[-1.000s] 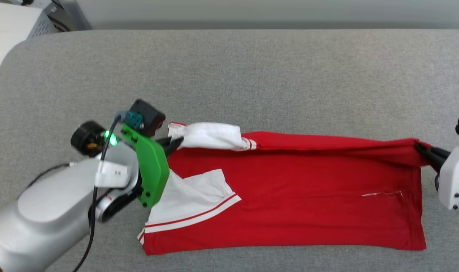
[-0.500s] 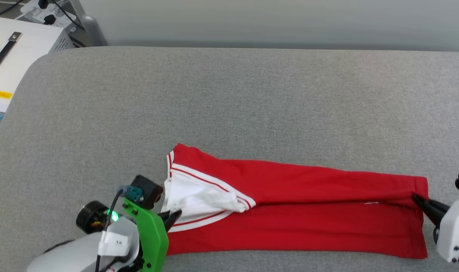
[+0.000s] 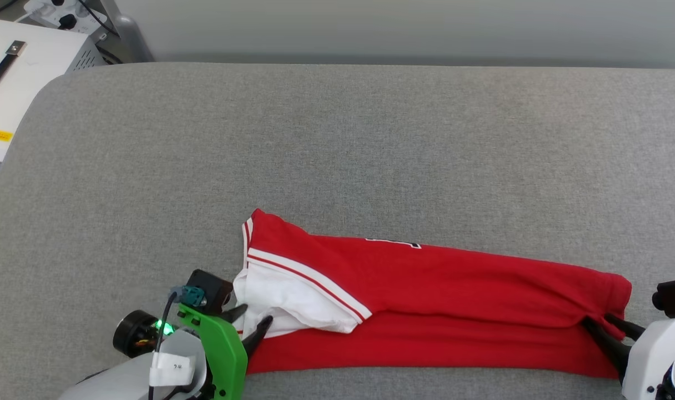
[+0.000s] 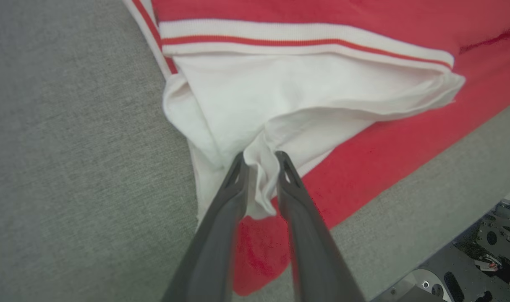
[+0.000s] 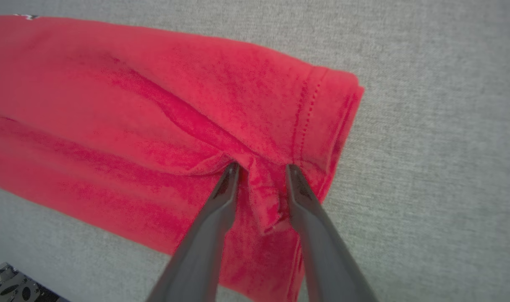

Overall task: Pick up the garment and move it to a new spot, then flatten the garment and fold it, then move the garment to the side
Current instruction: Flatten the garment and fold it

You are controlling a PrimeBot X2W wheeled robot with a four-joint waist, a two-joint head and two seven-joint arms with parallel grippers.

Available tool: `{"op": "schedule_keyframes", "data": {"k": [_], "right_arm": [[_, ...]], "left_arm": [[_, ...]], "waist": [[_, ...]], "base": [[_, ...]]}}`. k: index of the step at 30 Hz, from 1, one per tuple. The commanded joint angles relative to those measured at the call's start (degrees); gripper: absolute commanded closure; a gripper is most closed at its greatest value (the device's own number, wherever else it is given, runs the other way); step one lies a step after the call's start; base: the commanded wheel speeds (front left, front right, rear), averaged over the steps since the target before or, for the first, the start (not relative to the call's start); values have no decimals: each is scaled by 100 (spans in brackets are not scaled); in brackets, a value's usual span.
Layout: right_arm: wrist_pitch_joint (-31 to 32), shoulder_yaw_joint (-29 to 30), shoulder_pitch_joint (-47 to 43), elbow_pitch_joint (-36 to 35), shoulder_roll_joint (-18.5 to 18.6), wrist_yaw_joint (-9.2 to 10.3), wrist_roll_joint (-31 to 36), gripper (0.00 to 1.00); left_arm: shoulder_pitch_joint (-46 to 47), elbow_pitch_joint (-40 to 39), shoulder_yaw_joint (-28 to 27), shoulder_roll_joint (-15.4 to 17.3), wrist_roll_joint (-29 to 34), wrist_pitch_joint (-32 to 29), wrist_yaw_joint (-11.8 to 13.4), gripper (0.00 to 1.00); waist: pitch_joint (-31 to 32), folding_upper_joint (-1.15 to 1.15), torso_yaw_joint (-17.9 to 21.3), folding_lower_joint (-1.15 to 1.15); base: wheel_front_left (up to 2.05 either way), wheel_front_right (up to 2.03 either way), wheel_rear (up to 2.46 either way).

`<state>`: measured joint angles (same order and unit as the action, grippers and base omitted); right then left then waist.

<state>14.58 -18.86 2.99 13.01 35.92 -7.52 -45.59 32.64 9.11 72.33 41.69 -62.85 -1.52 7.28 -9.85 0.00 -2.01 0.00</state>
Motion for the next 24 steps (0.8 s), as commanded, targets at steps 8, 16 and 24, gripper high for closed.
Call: {"op": "schedule_keyframes", "data": {"k": [8,16,24], "right_arm": [[-47,509,-164,-637,162,3,-392,0],[477,1258,-417,-709,442,3,-781,0],[1409,1453,-433,-254,488,3,-1084,0]], "left_arm": [[-300,-125,-486,53,191,1112,646,0],[-483,-252,-1064,-66,565,1621,1273,0],[-972,-485,-2303,-477,1791,1650,1750,0]], "waist": [[321,0,-9,0],[429,0,-121,0],[292,0,-268,0]], "base": [[0,0,0],[0,0,0],[0,0,0]]}}
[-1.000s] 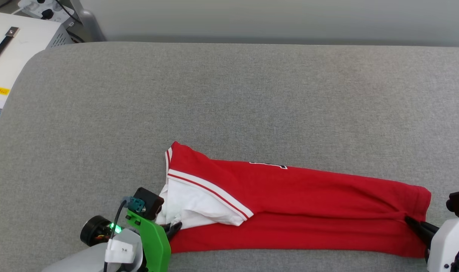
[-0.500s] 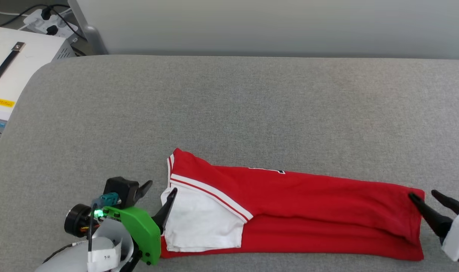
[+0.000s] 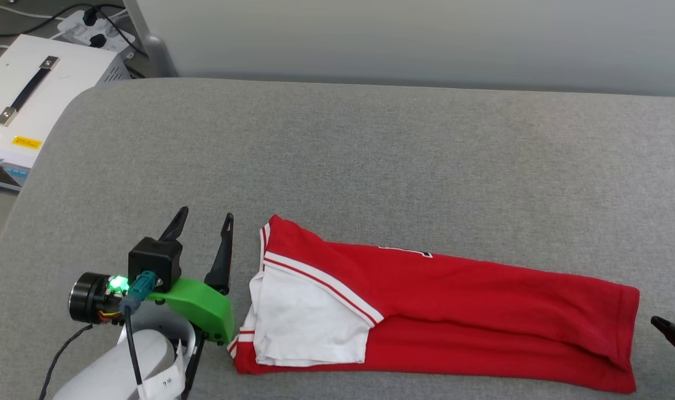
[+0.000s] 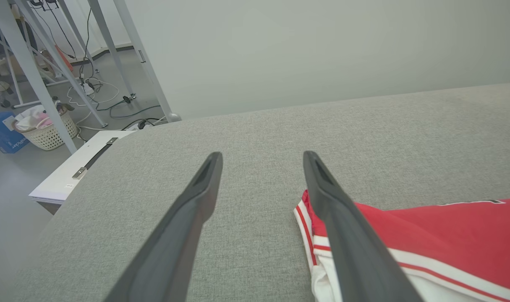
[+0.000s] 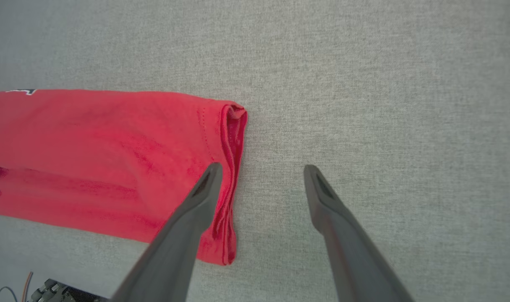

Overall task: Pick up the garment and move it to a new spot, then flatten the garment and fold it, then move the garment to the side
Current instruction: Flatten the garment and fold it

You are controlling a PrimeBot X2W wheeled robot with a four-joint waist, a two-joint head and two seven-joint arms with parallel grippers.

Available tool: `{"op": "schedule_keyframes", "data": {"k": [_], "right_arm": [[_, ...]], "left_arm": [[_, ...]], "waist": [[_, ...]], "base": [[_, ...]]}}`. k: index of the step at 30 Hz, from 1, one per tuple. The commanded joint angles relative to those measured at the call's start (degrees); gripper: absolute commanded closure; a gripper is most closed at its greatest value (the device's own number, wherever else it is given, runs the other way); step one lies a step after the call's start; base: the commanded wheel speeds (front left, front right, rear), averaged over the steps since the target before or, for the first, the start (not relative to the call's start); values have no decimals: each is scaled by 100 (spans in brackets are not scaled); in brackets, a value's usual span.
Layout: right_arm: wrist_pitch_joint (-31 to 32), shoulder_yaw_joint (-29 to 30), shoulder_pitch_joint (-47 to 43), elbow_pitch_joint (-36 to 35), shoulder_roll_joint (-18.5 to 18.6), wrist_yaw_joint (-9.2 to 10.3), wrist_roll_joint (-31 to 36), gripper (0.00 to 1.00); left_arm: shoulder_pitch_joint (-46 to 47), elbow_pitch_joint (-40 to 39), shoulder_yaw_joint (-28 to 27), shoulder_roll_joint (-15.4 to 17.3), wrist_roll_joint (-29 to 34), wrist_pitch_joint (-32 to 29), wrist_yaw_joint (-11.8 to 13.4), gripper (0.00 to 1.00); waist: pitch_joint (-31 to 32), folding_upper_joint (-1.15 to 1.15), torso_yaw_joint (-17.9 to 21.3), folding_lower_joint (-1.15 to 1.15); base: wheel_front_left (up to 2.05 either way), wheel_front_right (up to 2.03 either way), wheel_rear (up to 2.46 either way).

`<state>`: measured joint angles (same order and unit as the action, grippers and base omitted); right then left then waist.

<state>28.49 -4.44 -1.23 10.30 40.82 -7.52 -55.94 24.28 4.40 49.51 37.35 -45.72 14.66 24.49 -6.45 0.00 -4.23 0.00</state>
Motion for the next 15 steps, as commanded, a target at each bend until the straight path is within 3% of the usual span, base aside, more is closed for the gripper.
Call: {"op": "schedule_keyframes", "data": {"k": [1,15], "right_arm": [[75,2,9,62,-21,3,-51,0],[298,-536,397,591,-462,3,-104,0]], "left_arm": [[-212,-37,-162,-105,213,32,44,0],[-1334,-146,-2029,-1308,1898,33,-320,0]], "waist": [[-75,0,-69,0],[-347,0,-358,0]], "base": [[0,0,0],[0,0,0]]}}
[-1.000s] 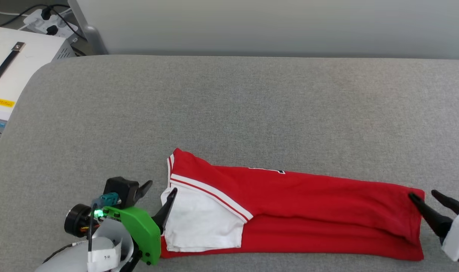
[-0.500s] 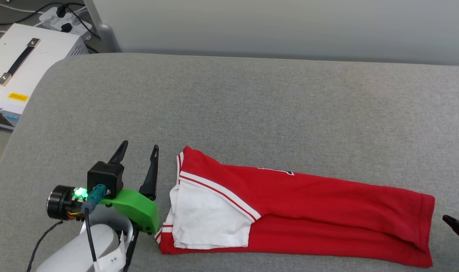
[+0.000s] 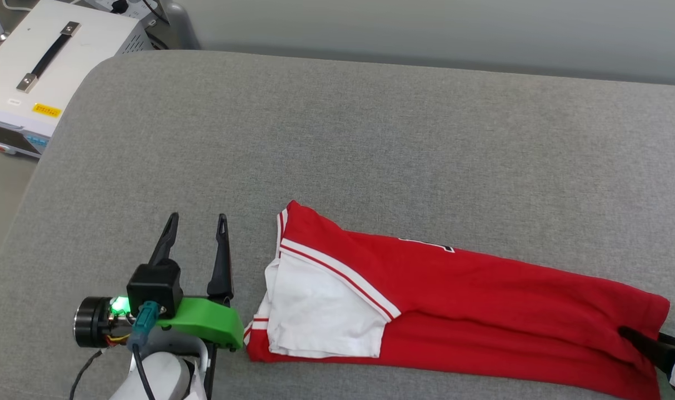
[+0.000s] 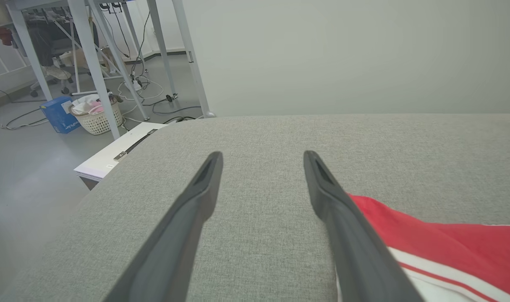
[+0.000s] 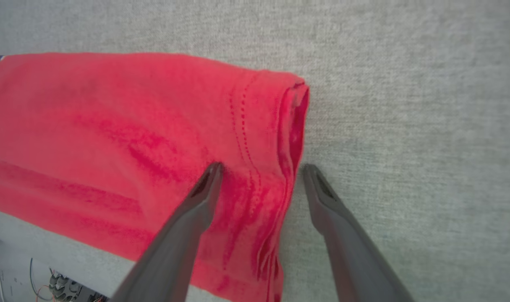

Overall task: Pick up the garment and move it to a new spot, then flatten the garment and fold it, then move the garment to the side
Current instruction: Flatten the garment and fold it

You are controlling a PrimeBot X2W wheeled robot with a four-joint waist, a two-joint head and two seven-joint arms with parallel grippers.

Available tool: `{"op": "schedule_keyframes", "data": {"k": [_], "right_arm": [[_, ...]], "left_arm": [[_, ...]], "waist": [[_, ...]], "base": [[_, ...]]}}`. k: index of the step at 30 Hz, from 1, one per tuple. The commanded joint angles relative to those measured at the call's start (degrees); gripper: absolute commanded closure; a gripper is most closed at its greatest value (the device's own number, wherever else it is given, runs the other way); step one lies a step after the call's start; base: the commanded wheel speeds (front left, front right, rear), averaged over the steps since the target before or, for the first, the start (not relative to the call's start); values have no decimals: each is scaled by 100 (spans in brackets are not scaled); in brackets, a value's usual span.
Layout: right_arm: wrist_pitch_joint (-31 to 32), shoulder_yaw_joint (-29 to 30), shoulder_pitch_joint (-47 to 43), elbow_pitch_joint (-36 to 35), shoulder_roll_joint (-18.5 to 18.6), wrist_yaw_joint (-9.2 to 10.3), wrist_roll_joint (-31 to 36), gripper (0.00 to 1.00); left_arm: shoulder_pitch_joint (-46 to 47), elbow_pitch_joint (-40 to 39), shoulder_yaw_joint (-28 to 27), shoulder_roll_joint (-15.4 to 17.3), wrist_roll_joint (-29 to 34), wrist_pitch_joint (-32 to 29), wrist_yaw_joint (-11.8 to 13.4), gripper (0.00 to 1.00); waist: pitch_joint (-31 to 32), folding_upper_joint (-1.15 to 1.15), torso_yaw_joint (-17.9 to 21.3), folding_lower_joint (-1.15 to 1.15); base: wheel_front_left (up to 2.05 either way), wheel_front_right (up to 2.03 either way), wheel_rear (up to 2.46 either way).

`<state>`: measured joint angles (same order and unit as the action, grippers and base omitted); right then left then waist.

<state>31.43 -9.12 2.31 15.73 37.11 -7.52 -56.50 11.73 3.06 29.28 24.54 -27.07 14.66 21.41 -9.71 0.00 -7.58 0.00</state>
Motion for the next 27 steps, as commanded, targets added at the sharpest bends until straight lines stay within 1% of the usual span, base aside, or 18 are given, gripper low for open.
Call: {"op": "schedule_keyframes", "data": {"k": [1,6,10,11,12,13,18,24,27], "right_arm": [[7,-141,68,84,-116,3,-48,0],[7,-507,189,208,-278,3,-104,0],[3,-730,266,299,-334,3,-204,0],[-8,-779,279,306,-320,3,-224,5],[-72,-819,295,312,-301,3,-233,71],[-118,-849,303,325,-290,3,-248,100],[-365,-932,341,451,-133,3,-318,100],[-570,-762,343,608,144,3,-388,100],[-630,-635,338,694,339,3,-337,100]], "left_arm": [[-155,-17,-143,-134,148,33,-65,0],[-488,-69,-731,-610,681,33,-344,0],[-689,-88,-1069,-940,1065,33,-580,0],[-722,-87,-1132,-1004,1146,33,-631,0],[-758,-83,-1208,-1083,1237,33,-694,0],[-786,-77,-1268,-1143,1299,33,-745,0],[-925,-65,-1550,-1400,1613,33,-1052,0],[-1048,-30,-1725,-1530,1916,33,-1389,0],[-1084,18,-1788,-1578,2017,33,-1500,0]], "waist": [[-25,0,-29,0],[-29,0,-25,0],[-28,0,-18,0],[-24,0,-18,0],[-20,0,-19,0],[-13,0,-18,0],[67,0,18,0],[192,0,82,0],[251,0,114,0]], "base": [[0,0,0],[0,0,0],[0,0,0],[0,0,0],[0,0,0],[0,0,0],[0,0,0],[0,0,0],[0,0,0]]}}
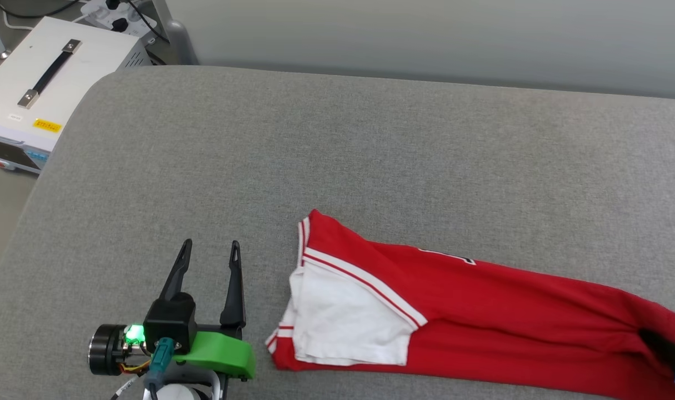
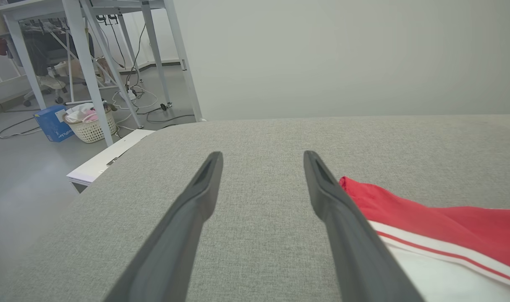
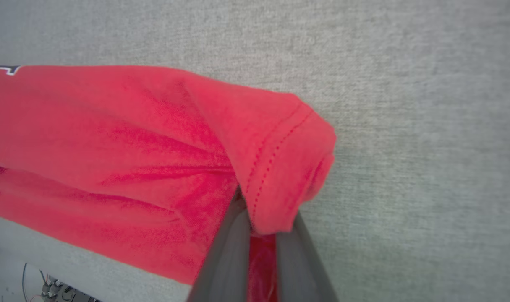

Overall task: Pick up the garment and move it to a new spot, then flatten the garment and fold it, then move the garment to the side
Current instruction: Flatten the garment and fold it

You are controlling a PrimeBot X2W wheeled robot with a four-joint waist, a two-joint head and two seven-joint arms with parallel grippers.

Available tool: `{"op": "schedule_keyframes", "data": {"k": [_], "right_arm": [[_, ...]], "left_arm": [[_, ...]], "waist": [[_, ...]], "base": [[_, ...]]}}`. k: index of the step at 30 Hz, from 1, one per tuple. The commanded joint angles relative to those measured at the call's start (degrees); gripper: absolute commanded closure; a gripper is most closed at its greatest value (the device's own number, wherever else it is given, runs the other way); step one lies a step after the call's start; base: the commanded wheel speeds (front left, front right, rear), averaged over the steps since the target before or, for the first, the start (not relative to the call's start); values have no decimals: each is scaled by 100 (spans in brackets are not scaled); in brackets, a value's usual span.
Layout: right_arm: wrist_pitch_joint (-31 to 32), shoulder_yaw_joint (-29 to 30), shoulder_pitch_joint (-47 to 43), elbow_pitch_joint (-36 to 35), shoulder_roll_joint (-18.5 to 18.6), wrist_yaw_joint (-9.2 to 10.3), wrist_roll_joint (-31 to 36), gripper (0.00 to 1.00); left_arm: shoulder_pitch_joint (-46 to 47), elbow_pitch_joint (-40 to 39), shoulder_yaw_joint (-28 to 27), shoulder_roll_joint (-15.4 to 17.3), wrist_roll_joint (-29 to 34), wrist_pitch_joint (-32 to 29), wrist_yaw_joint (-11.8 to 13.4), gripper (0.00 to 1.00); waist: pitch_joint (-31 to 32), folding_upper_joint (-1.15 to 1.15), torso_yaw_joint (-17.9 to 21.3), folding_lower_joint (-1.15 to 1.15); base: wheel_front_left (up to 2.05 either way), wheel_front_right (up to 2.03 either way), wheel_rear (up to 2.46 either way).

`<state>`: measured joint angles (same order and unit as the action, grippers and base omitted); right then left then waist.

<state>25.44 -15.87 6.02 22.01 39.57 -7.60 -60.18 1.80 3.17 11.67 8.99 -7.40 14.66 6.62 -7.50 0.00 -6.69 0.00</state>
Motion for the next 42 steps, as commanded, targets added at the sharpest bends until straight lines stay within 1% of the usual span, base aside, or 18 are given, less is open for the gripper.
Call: {"op": "schedule_keyframes", "data": {"k": [1,5,8,12,15,22,25,28,35,38,42], "right_arm": [[-52,90,-33,106,176,11,55,100],[-69,228,-46,220,456,11,103,100],[-8,268,-93,168,573,11,45,100],[150,263,-209,-148,606,11,-109,100],[277,217,-278,-582,587,11,-166,100],[621,49,-181,-1814,322,11,-131,100],[848,-117,4,-2179,156,11,29,100],[1112,-408,311,-2447,-57,11,231,100],[1461,-1305,1234,-2502,-575,11,608,100],[1505,-1762,1636,-2357,-797,11,725,100],[1413,-2259,2132,-2033,-1108,11,816,100]], "left_arm": [[-102,20,-53,-45,82,34,-53,0],[-132,45,-117,-107,186,34,-160,0],[-162,50,-151,-146,242,34,-230,0],[-196,78,-217,-195,287,34,-303,0],[-214,98,-265,-227,319,34,-350,0],[-215,131,-340,-300,379,34,-429,0],[-196,137,-349,-336,400,34,-453,0],[-140,153,-348,-375,416,34,-486,0],[37,195,-322,-453,451,34,-538,0],[117,226,-319,-481,460,34,-546,0],[169,249,-314,-512,461,34,-553,0]], "waist": [[48,0,34,0],[115,0,59,0],[163,0,67,0],[224,0,69,0],[254,0,67,0],[225,0,30,0],[165,0,3,0],[78,0,-38,0],[-151,0,-164,0],[-218,0,-217,0],[-280,0,-261,0]], "base": [[0,0,0],[0,0,0],[0,0,0],[0,0,0],[0,0,0],[0,0,0],[0,0,0],[0,0,0],[0,0,0],[0,0,0],[0,0,0]]}}
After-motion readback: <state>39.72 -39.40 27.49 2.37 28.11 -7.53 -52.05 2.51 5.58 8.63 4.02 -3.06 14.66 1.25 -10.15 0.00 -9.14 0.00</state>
